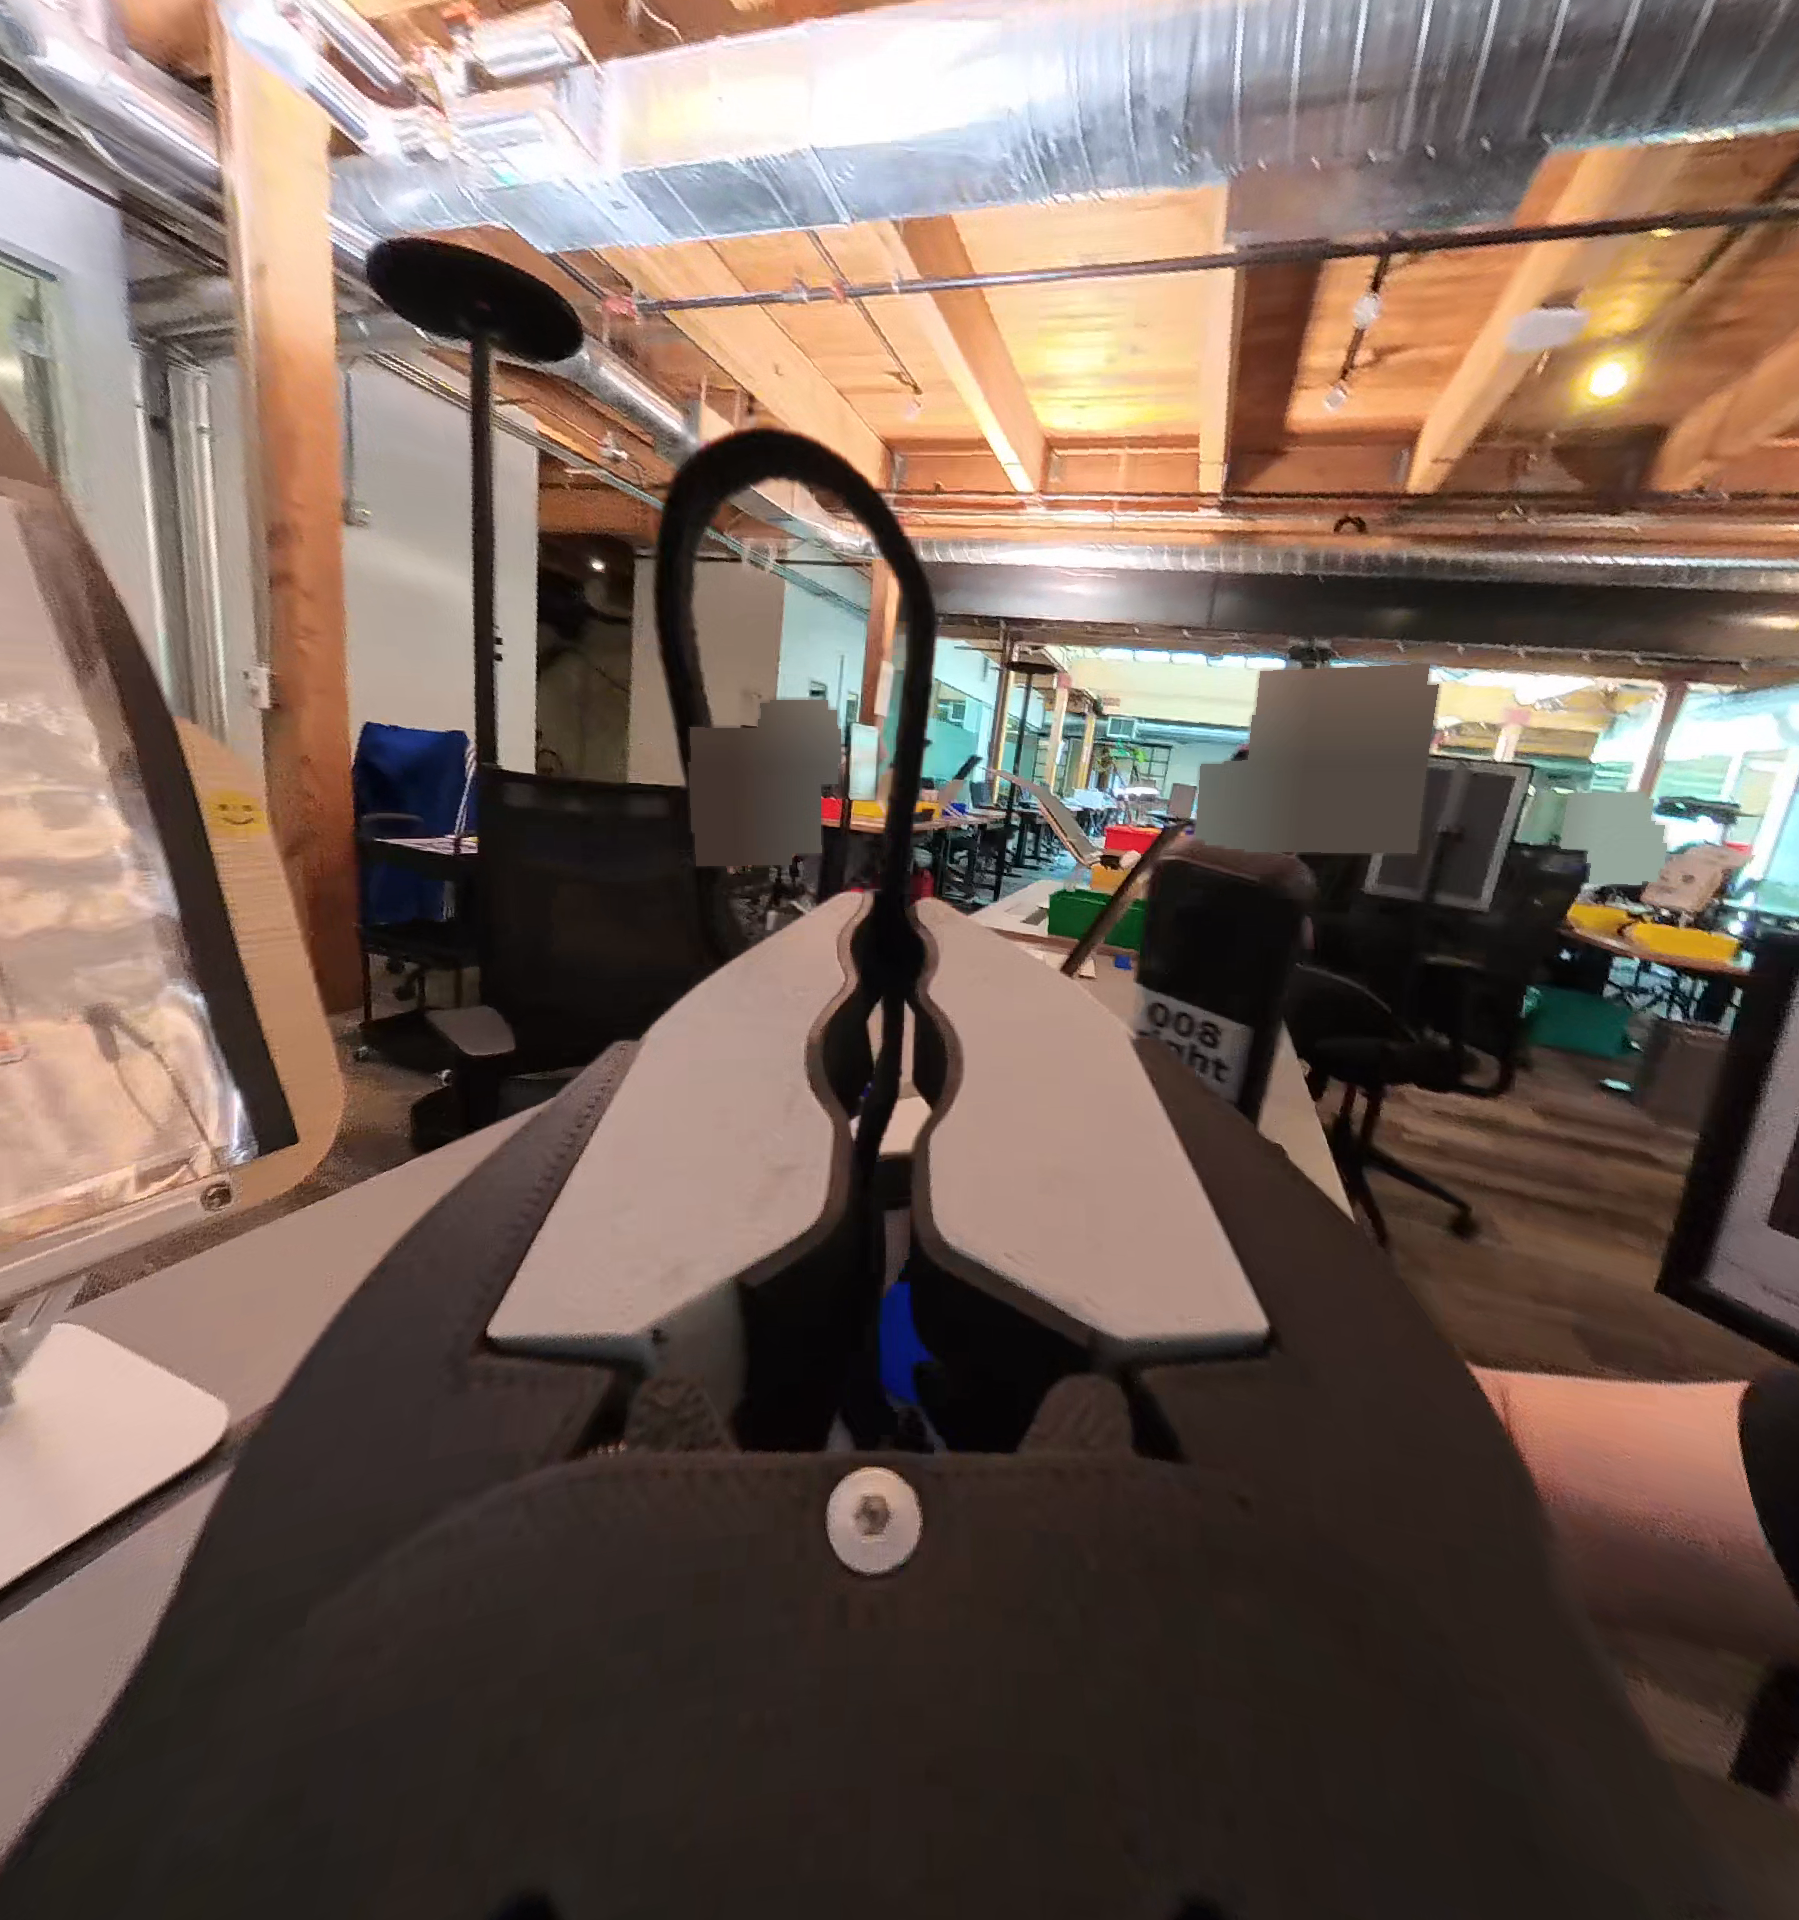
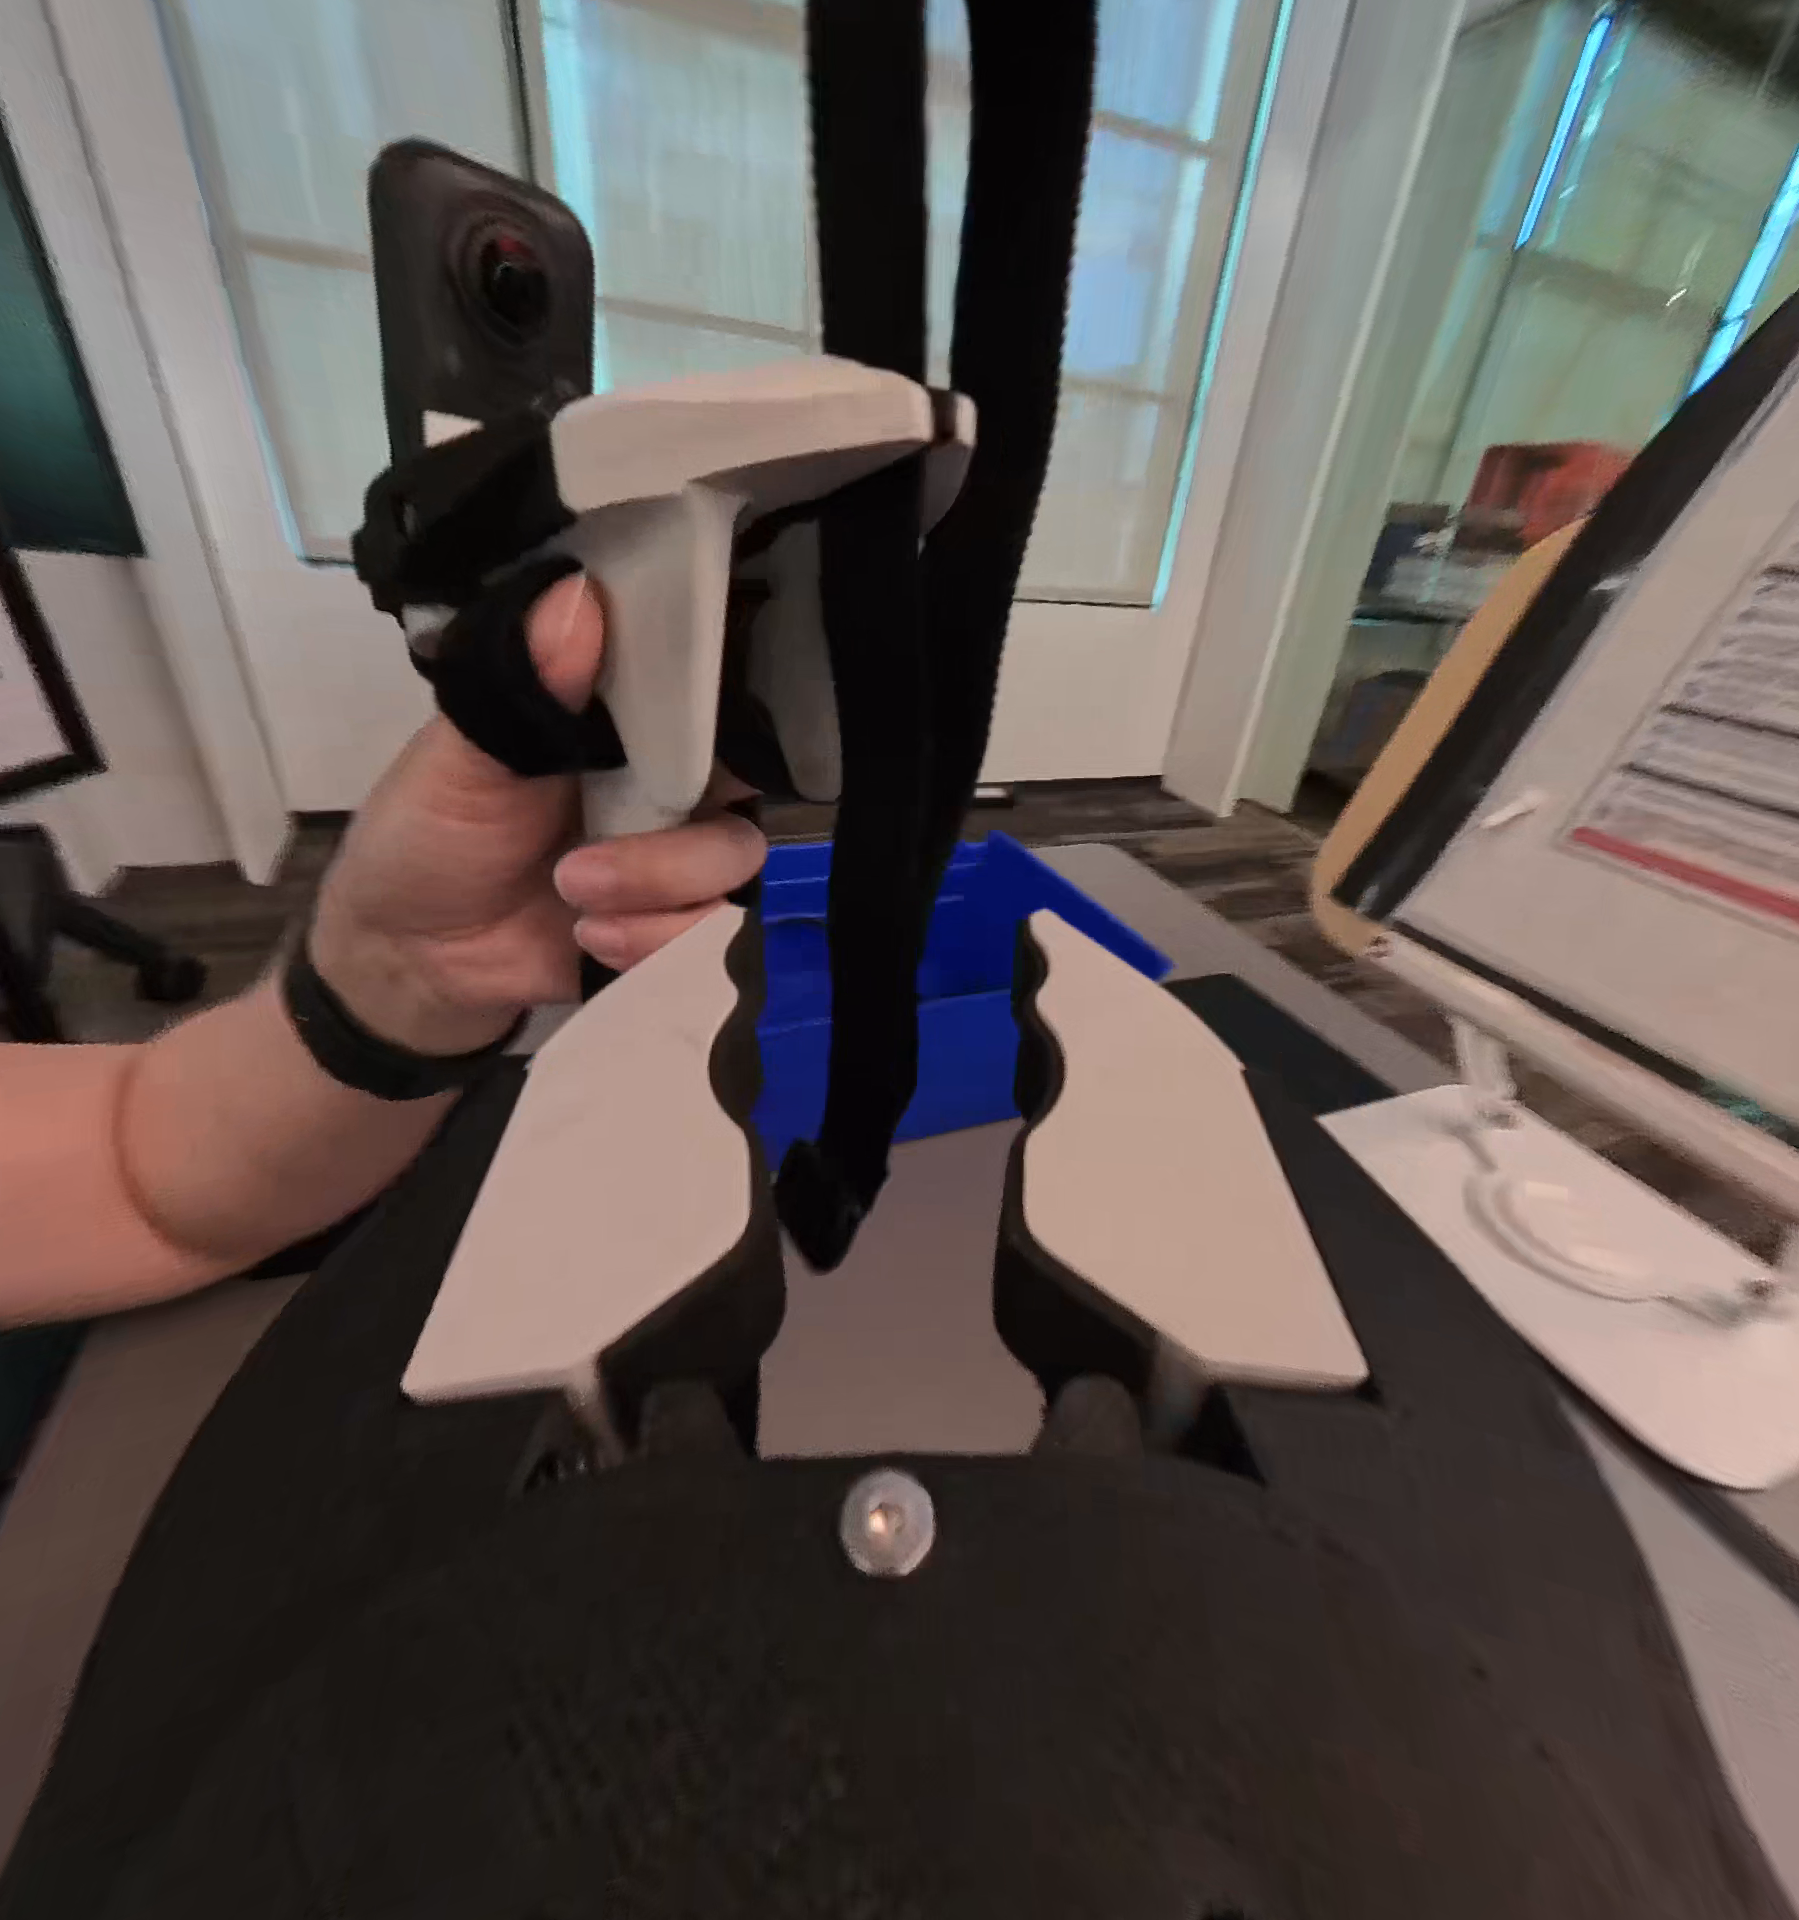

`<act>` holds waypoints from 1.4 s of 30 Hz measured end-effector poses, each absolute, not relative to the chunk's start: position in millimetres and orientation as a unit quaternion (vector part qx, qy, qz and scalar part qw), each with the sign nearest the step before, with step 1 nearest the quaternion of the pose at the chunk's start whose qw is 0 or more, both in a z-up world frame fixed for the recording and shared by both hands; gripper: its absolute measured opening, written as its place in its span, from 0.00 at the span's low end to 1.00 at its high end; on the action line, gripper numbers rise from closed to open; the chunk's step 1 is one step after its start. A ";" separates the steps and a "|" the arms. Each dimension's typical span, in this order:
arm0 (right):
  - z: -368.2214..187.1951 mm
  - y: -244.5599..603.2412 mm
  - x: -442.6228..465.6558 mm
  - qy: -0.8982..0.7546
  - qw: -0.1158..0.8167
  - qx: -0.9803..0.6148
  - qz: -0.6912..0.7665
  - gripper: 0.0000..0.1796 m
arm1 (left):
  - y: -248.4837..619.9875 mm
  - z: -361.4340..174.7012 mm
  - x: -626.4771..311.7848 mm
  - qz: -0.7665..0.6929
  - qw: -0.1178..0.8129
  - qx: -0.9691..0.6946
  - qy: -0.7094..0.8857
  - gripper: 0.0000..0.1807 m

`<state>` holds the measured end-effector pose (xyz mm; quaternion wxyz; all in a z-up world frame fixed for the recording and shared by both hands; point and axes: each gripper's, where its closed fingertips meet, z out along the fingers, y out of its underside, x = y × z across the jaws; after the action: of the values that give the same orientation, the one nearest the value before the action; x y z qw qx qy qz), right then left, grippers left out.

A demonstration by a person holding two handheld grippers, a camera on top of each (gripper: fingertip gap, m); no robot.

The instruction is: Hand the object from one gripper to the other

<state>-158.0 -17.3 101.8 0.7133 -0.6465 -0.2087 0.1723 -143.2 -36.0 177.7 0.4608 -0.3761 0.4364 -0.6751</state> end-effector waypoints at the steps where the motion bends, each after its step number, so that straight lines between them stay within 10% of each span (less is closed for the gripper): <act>1: 102.1 -18.2 -159.3 -0.201 0.707 -0.648 0.201 0.26 | -39.7 177.6 -143.2 -0.672 0.462 -0.373 0.442 0.01; 9: 107.6 -33.0 -153.0 -0.231 0.658 -0.647 0.309 0.03 | -50.6 182.8 -148.6 -0.701 0.423 -0.359 0.448 0.03; 14: 139.3 -55.0 -35.4 -0.141 0.683 -0.697 0.169 0.03 | -47.4 181.1 -147.7 -0.671 0.417 -0.392 0.472 0.37; 20: 24.6 -142.0 127.0 0.065 0.377 -0.923 -0.041 0.03 | -45.6 181.6 -153.1 -0.653 0.424 -0.392 0.490 0.29; 27: -85.7 -185.7 136.0 0.130 0.103 -0.984 0.068 0.05 | -39.1 182.6 -157.0 -0.675 0.386 -0.407 0.479 0.29; 35: -38.6 -168.6 140.0 0.117 0.193 -0.974 -0.011 0.21 | 38.1 192.8 -207.4 -0.480 0.560 -0.476 0.479 0.31; 42: 29.4 -136.7 113.5 0.048 0.346 -0.934 -0.073 0.19 | 155.7 82.0 -273.5 -0.165 0.452 -0.742 0.467 0.31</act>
<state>113.5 -136.7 29.4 0.3463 -0.9340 0.0481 -0.0730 -273.5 155.7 82.0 0.4523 -0.7415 0.4674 -0.1645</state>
